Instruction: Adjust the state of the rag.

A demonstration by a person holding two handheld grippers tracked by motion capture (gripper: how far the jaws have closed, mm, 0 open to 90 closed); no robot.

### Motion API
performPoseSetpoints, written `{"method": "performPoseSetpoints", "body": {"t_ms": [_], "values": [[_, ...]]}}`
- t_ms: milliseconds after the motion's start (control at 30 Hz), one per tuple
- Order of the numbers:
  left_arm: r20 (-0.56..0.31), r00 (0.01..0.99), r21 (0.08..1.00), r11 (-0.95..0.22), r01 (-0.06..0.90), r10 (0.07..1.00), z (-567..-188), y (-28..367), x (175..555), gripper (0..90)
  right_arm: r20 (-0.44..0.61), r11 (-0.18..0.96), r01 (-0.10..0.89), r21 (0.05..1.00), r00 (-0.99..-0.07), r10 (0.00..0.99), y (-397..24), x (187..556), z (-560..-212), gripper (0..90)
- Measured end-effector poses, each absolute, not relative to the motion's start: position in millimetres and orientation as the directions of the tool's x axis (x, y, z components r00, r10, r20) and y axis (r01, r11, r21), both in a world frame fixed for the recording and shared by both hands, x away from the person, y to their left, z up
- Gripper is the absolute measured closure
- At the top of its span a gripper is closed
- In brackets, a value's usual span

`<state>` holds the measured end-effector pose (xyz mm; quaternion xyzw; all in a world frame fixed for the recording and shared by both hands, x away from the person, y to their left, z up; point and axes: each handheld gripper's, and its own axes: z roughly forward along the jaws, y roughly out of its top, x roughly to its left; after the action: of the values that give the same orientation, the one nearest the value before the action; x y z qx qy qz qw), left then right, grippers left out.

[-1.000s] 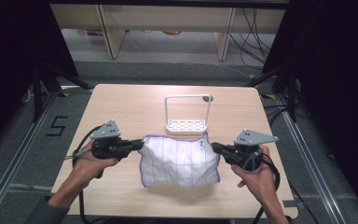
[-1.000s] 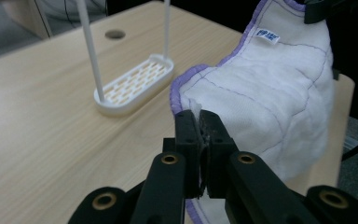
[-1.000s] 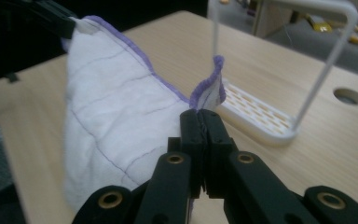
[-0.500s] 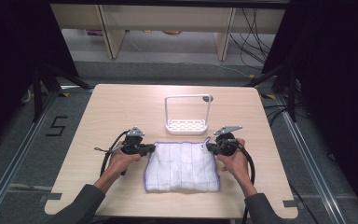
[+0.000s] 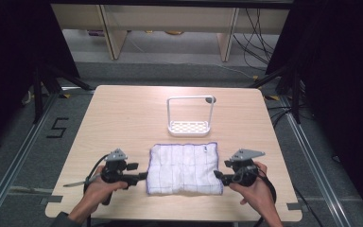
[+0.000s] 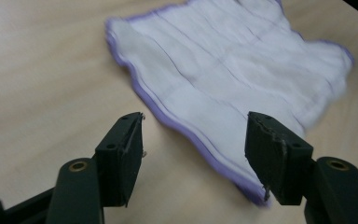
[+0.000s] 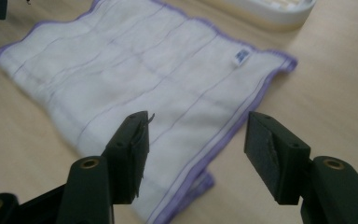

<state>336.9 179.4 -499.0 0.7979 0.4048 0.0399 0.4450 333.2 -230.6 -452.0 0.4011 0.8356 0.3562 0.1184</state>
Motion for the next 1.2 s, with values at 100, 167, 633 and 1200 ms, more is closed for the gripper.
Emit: {"method": "performPoseSetpoints", "body": {"t_ms": [100,167,633,1200], "values": [[-0.293,0.678,0.726,-0.305,0.616,0.674,-507,173,314,33.5,0.093,0.421,0.591,0.688,-0.647,0.757,-236,314,-464,40.7],[-0.283,0.683,0.722,-0.319,0.614,0.674,-511,166,304,33.0,0.123,0.406,0.624,0.668,-0.63,0.767,-238,305,-470,40.8],[-0.129,0.781,0.769,-0.435,0.468,0.611,-510,144,314,83.6,0.065,0.512,0.564,0.648,-0.711,0.701,-228,317,-494,84.7],[-0.309,0.714,0.811,-0.218,0.543,0.628,-470,162,391,84.8,0.201,0.402,0.621,0.673,-0.676,0.709,-237,396,-448,86.6]]}}
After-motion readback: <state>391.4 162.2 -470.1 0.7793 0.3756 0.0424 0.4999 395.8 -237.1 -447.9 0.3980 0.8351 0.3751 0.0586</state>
